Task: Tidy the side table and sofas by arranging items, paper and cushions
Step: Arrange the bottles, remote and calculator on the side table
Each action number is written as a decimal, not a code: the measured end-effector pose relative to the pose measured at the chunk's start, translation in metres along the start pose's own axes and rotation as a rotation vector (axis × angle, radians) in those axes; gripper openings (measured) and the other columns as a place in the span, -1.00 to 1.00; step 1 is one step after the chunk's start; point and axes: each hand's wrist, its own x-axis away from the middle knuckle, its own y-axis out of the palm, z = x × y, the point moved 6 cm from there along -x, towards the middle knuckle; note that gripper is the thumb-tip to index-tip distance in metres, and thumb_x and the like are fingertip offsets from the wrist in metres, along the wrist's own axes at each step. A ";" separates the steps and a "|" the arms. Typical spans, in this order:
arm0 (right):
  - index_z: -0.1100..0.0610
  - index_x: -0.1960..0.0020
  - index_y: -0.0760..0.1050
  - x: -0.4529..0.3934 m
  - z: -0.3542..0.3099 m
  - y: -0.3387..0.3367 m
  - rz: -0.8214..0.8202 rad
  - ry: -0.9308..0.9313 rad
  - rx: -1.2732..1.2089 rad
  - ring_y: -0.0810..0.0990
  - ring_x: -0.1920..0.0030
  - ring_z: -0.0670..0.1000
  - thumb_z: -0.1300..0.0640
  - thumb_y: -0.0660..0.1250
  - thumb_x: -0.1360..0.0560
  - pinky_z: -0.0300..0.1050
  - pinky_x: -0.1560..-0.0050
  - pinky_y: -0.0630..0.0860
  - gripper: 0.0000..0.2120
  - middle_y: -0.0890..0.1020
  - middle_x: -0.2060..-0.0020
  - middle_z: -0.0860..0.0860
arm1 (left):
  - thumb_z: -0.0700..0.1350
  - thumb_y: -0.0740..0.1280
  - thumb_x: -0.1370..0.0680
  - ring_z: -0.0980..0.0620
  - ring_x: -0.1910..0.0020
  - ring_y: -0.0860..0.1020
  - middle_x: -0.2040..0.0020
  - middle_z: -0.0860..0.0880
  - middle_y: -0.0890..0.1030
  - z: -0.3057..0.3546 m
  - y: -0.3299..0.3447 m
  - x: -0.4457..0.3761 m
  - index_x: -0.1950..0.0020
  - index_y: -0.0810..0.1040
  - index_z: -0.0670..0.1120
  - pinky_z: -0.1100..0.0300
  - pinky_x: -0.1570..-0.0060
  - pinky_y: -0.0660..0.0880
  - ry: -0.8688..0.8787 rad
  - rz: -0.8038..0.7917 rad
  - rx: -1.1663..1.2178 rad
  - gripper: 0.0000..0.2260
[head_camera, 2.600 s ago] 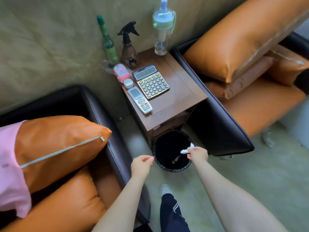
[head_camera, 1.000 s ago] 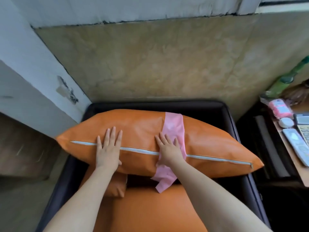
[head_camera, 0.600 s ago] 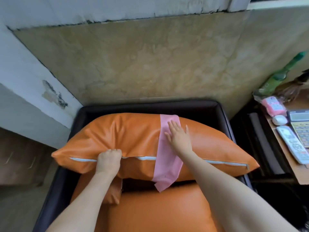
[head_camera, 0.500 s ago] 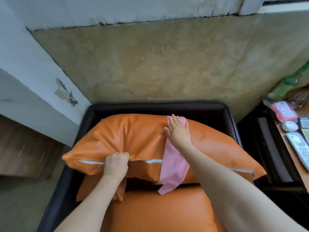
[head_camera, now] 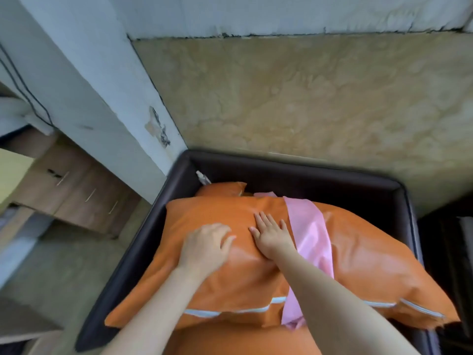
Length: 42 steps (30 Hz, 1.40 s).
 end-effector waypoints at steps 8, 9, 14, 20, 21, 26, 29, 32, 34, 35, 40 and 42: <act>0.02 -0.55 -0.13 -0.020 -0.007 0.005 0.080 0.067 -0.088 -0.14 -0.53 -0.05 -0.15 -0.16 -0.63 0.03 -0.49 -0.21 -0.45 -0.06 -0.54 -0.05 | 0.25 -0.13 -0.60 -0.05 -0.54 -0.24 -0.57 -0.03 -0.19 -0.095 0.103 -0.040 -0.57 -0.16 0.04 -0.14 -0.47 -0.24 -0.307 -0.505 -0.057 -0.41; 0.03 -0.55 -0.10 -0.029 -0.010 0.003 0.106 0.102 -0.126 -0.13 -0.53 -0.05 -0.16 -0.15 -0.62 0.03 -0.49 -0.22 -0.44 -0.04 -0.54 -0.05 | 0.25 -0.13 -0.60 -0.05 -0.53 -0.25 -0.57 -0.03 -0.20 -0.098 0.108 -0.041 -0.57 -0.16 0.03 -0.14 -0.47 -0.25 -0.310 -0.485 -0.056 -0.40; 0.07 -0.55 -0.07 -0.090 -0.046 -0.004 0.153 0.105 -0.137 -0.11 -0.53 -0.01 -0.21 -0.15 -0.60 0.06 -0.49 -0.19 -0.40 -0.02 -0.54 0.00 | 0.26 -0.12 -0.60 -0.06 -0.53 -0.24 -0.57 -0.03 -0.17 -0.121 0.120 -0.066 -0.57 -0.15 0.00 -0.15 -0.45 -0.27 -0.357 -0.384 -0.030 -0.39; 0.09 -0.54 -0.05 -0.151 -0.084 0.001 0.195 0.055 -0.007 -0.11 -0.53 0.02 -0.17 -0.13 -0.61 0.06 -0.51 -0.15 -0.42 -0.01 -0.54 0.03 | 0.27 -0.11 -0.59 -0.10 -0.54 -0.19 -0.57 -0.09 -0.13 -0.159 0.138 -0.086 -0.57 -0.13 -0.06 -0.20 -0.43 -0.24 -0.514 -0.333 0.024 -0.35; 0.09 -0.54 -0.04 -0.162 -0.088 0.003 0.211 0.056 0.007 -0.11 -0.53 0.02 -0.17 -0.13 -0.61 0.07 -0.51 -0.15 -0.42 0.00 -0.54 0.04 | 0.26 -0.10 -0.59 -0.10 -0.54 -0.20 -0.57 -0.10 -0.14 -0.165 0.142 -0.088 -0.57 -0.14 -0.08 -0.20 -0.44 -0.23 -0.552 -0.313 0.037 -0.34; 0.12 -0.54 -0.05 -0.224 -0.106 0.004 0.195 0.016 0.065 -0.08 -0.53 0.05 -0.14 -0.06 -0.62 0.07 -0.48 -0.12 -0.42 0.02 -0.54 0.06 | 0.23 -0.05 -0.60 -0.09 -0.53 -0.25 -0.56 -0.12 -0.19 -0.183 0.158 -0.112 -0.56 -0.17 -0.14 -0.19 -0.43 -0.27 -0.633 -0.218 0.111 -0.32; 0.13 -0.54 -0.06 -0.262 -0.117 0.003 0.196 -0.002 0.078 -0.07 -0.53 0.06 -0.14 0.00 -0.61 0.09 -0.47 -0.09 -0.39 0.02 -0.54 0.06 | 0.20 0.00 -0.60 -0.09 -0.53 -0.24 -0.56 -0.12 -0.20 -0.202 0.170 -0.132 -0.55 -0.18 -0.15 -0.19 -0.43 -0.26 -0.694 -0.177 0.135 -0.31; 0.13 -0.54 -0.06 -0.300 -0.131 0.016 0.138 -0.041 0.074 -0.05 -0.53 0.05 -0.09 0.08 -0.61 0.08 -0.48 -0.07 -0.38 0.03 -0.53 0.05 | 0.16 0.04 -0.61 -0.09 -0.53 -0.25 -0.56 -0.12 -0.20 -0.217 0.192 -0.143 -0.55 -0.19 -0.16 -0.17 -0.43 -0.26 -0.681 -0.169 0.098 -0.31; 0.15 -0.52 0.04 -0.321 -0.138 0.027 0.122 -0.053 0.024 0.09 -0.50 0.06 0.01 0.15 -0.60 0.04 -0.46 0.05 -0.43 0.17 -0.50 0.08 | 0.14 0.06 -0.61 -0.09 -0.54 -0.23 -0.56 -0.12 -0.18 -0.223 0.209 -0.144 -0.55 -0.18 -0.17 -0.16 -0.44 -0.26 -0.689 -0.167 0.109 -0.32; 0.16 -0.49 0.13 -0.331 -0.139 0.030 0.138 -0.041 -0.022 0.21 -0.46 0.07 0.05 0.18 -0.59 0.01 -0.42 0.16 -0.48 0.28 -0.45 0.10 | 0.13 0.08 -0.60 -0.10 -0.54 -0.19 -0.57 -0.13 -0.15 -0.225 0.216 -0.144 -0.55 -0.15 -0.18 -0.16 -0.44 -0.24 -0.693 -0.159 0.118 -0.32; 0.16 -0.33 0.35 -0.372 -0.153 0.031 0.239 0.021 -0.112 0.47 -0.25 0.13 0.07 0.22 -0.58 -0.05 -0.10 0.43 -0.64 0.52 -0.22 0.12 | 0.12 0.05 -0.45 -0.21 -0.43 0.26 -0.44 -0.27 0.32 -0.230 0.230 -0.154 -0.41 0.33 -0.33 -0.13 -0.34 0.08 -0.648 -0.025 0.097 -0.32; 0.15 -0.26 0.39 -0.387 -0.163 0.031 0.251 0.009 -0.089 0.50 -0.20 0.13 0.08 0.24 -0.56 -0.07 -0.03 0.44 -0.70 0.56 -0.16 0.11 | 0.09 0.02 -0.45 -0.25 -0.38 0.37 -0.39 -0.29 0.38 -0.232 0.233 -0.155 -0.36 0.40 -0.35 -0.15 -0.32 0.16 -0.633 -0.042 0.125 -0.34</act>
